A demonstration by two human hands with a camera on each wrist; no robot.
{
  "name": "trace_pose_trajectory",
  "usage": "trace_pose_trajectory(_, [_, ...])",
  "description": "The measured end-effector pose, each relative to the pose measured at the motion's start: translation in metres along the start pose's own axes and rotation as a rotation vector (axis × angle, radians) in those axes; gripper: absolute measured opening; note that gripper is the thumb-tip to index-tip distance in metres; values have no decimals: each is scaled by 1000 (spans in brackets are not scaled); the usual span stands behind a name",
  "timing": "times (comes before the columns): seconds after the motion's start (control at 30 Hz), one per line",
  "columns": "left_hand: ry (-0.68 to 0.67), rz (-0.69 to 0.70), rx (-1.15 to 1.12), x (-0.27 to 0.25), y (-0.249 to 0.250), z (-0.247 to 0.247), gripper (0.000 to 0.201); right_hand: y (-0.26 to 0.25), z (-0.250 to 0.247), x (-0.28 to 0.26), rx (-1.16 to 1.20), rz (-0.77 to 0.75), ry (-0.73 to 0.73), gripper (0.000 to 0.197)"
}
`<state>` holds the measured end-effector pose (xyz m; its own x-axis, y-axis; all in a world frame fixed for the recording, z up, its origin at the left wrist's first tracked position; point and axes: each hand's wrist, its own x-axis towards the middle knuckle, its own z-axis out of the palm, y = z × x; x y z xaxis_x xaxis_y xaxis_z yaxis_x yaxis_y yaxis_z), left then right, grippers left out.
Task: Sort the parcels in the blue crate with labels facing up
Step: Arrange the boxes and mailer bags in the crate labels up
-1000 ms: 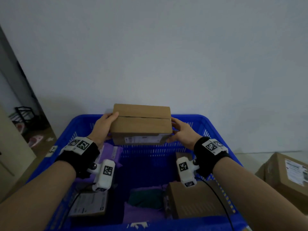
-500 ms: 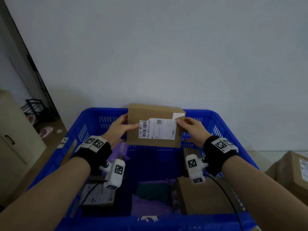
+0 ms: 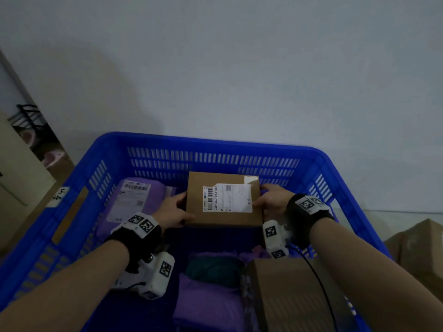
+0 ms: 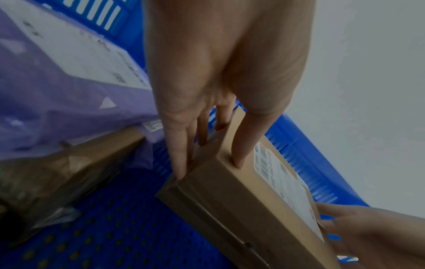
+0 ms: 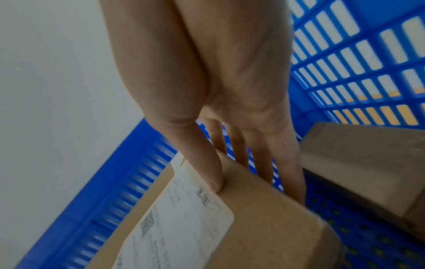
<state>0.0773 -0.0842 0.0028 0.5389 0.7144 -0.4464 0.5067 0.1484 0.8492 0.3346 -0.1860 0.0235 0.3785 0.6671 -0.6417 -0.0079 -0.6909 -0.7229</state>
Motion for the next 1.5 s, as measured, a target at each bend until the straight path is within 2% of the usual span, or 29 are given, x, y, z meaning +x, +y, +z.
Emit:
trace_pose_trajectory(0.1, [-4, -67, 104, 7, -11, 5, 88, 2, -1, 27, -143, 90, -61, 44])
trace_pose_trajectory(0.23, [45, -130, 159, 23, -27, 12, 75, 20, 1, 77, -262, 161, -99, 45])
trace_pose_trajectory(0.37, [92, -152, 195, 34, -44, 16, 78, 36, 10, 108, -292, 224, -142, 45])
trace_pose_trajectory(0.57, [150, -183, 313, 48, -61, 18, 69, 33, 31, 105, -266, 203, -187, 50])
trace_pose_trajectory(0.7, [141, -142, 409, 54, -67, 18, 54, 34, 32, 105, -209, 236, -220, 43])
trace_pose_trajectory(0.83, [132, -139, 526, 60, -66, 16, 60, 32, 32, 95, -76, 256, -295, 39])
trace_pose_trajectory(1.03, [83, -179, 621, 55, -49, 17, 56, 34, 27, 79, 55, 244, -411, 50])
trace_pose_trajectory(1.13, [43, -176, 602, 55, -29, 27, 51, 34, 18, 71, 11, 223, -374, 55])
trace_pose_trajectory(1.2, [25, -117, 582, 58, -11, 40, 49, 32, 5, 69, -14, 181, -314, 57])
trace_pose_trajectory(1.27, [-42, -59, 456, 62, 6, 58, 44, 29, -16, 63, 8, 157, -249, 55])
trace_pose_trajectory(1.3, [-89, -43, 374, 66, 14, 68, 40, 29, -27, 63, 24, 141, -187, 46])
trace_pose_trajectory(1.37, [-168, -52, 214, 71, 28, 90, 31, 29, -48, 56, 52, 134, -50, 13])
trace_pose_trajectory(1.4, [-194, -65, 157, 74, 34, 102, 26, 28, -57, 50, 11, 145, 4, 5])
trace_pose_trajectory(1.43, [-214, -80, 124, 79, 37, 113, 30, 30, -65, 46, -63, 160, 49, 10])
trace_pose_trajectory(1.5, [-294, -107, 102, 87, 42, 134, 39, 35, -74, 34, -223, 198, 113, 6])
